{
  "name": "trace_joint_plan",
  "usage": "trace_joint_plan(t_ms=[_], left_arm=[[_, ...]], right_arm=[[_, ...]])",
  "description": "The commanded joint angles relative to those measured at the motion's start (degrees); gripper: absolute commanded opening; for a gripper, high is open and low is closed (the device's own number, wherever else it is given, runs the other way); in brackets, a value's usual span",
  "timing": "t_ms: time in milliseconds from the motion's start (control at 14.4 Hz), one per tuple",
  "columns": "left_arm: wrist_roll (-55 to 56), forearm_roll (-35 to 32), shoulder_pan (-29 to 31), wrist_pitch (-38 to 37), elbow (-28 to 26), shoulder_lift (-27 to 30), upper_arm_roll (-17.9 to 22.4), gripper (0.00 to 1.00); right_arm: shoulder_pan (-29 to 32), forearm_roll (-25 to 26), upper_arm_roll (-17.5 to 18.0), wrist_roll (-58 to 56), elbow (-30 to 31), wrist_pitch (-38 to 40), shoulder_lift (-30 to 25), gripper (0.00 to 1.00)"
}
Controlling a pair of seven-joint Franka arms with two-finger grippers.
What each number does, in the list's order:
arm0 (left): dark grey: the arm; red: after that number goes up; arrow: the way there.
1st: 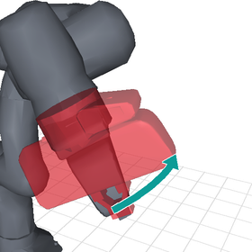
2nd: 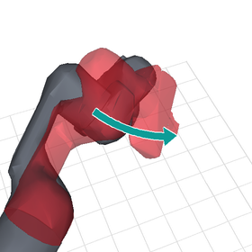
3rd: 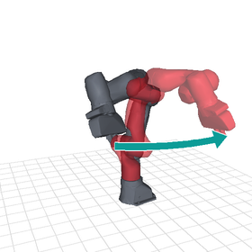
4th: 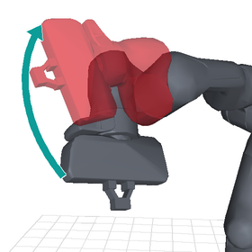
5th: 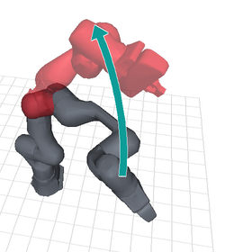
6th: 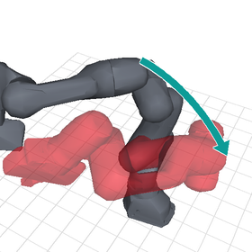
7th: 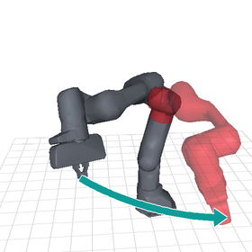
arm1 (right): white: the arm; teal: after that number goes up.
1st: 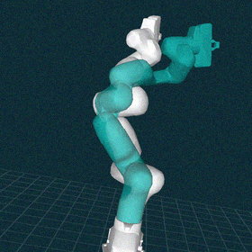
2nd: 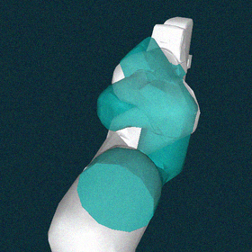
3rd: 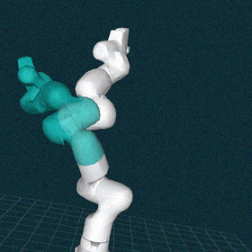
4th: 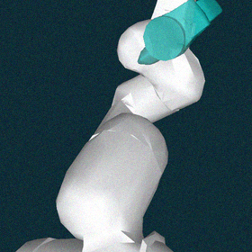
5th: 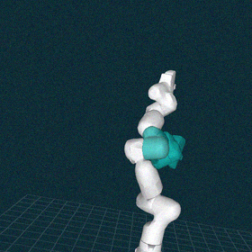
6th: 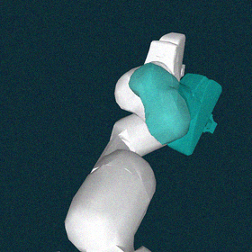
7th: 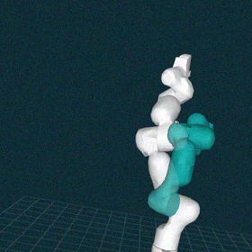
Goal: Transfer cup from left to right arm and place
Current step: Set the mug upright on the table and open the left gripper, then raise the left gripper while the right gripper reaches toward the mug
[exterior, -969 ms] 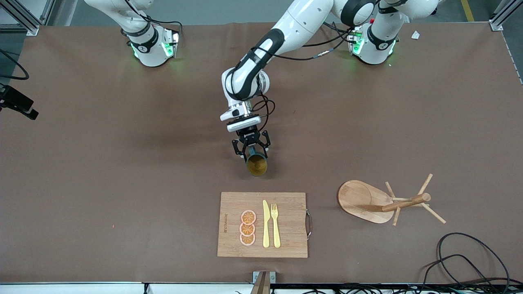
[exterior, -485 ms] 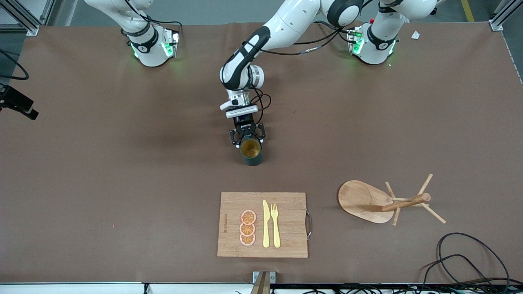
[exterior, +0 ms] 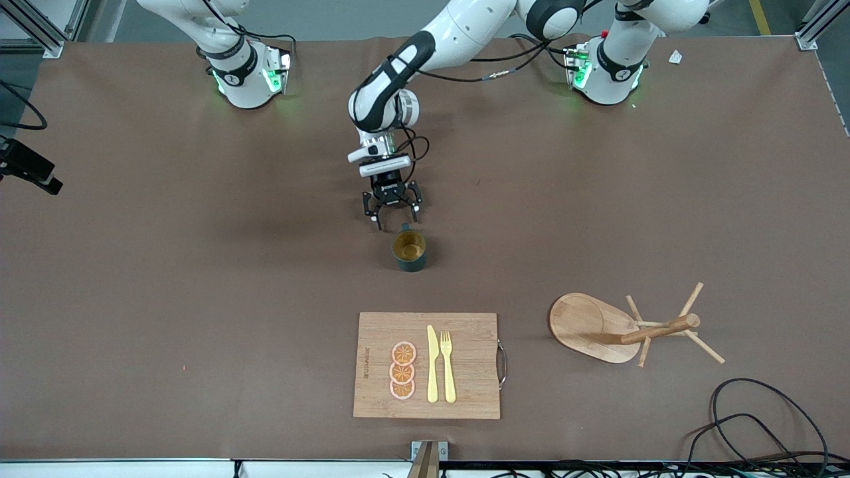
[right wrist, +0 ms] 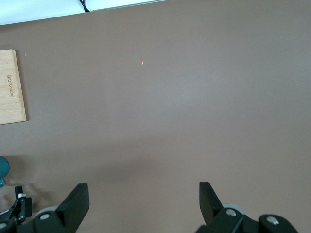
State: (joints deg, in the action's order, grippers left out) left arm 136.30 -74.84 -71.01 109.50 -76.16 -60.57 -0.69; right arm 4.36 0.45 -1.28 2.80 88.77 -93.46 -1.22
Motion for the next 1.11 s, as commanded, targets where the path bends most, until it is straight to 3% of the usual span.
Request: trace_joint_plan(t_ms=[0,277,623,1038], left_arm=[[-5.76,6.44,0.08,-3.05,-0.57,5.01,-1.85,1.00],[-11.21,17.94,0.61,-3.33,-0.57,12.22,-1.95,1.00],[-20.53,28.06,5.60,-3.24,1.45,18.99,-1.86,1.00],[-41.69,43.96,21.32,-3.24,1.36,29.18,-1.86,1.00]], right_arm=[[1.36,0.08,1.02,0.45,0.71,-0.67,-1.42,1.00],[0.74,-2.81,1.28,0.01,-1.14,-1.02,-0.72,1.00],[-5.93,-3.26,1.37,0.54,-0.88,-0.67,-0.01,1.00],[-8.05,-3.00,1.46,-0.34,-0.70,1.95,2.79,1.00]])
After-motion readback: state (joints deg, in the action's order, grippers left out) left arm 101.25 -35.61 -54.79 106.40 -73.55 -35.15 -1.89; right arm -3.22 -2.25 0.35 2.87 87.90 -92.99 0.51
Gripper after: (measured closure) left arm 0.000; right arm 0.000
